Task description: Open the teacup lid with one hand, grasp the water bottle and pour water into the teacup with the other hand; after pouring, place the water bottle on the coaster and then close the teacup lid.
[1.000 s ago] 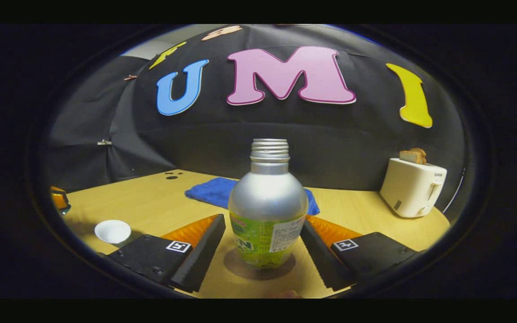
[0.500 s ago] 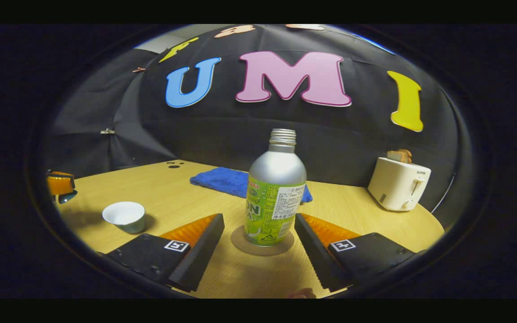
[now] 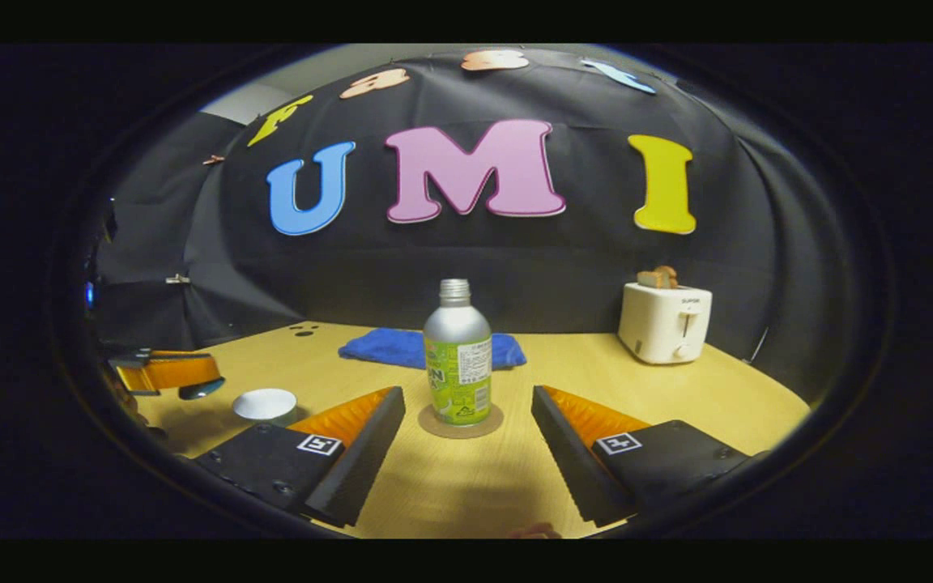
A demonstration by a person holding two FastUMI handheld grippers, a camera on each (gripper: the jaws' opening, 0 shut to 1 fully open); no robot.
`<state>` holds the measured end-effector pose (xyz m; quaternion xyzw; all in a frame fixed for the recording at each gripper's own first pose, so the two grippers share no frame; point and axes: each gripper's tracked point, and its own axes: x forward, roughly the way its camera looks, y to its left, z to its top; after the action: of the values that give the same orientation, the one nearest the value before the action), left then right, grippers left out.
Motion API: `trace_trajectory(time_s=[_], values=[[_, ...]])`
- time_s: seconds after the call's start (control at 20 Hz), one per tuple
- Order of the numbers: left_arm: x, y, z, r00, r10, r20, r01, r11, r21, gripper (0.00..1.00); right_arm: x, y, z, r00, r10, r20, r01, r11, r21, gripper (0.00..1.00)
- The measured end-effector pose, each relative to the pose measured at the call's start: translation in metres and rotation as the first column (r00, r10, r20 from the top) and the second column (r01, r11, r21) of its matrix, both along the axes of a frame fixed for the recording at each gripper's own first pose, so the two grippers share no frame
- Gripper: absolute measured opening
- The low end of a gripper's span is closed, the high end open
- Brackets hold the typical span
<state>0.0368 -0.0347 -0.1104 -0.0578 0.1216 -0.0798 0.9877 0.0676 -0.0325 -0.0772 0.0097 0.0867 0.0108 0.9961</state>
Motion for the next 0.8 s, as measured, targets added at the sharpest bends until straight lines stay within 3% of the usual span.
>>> trace_trajectory(time_s=[0.4, 0.8], values=[[0.037, -0.021, -0.024, 0.999, -0.04, -0.028, 0.041, 0.999, 0.03, 0.28, -0.044, -0.024, 0.007, 0.996, -0.082, 0.039, 0.081, 0.996, 0.034, 0.98], [0.047, -0.025, -0.042, 0.997, -0.03, -0.066, 0.033, 0.998, 0.044, 0.29, -0.036, -0.012, -0.017, 0.999, -0.027, -0.018, 0.028, 0.998, 0.047, 0.99]])
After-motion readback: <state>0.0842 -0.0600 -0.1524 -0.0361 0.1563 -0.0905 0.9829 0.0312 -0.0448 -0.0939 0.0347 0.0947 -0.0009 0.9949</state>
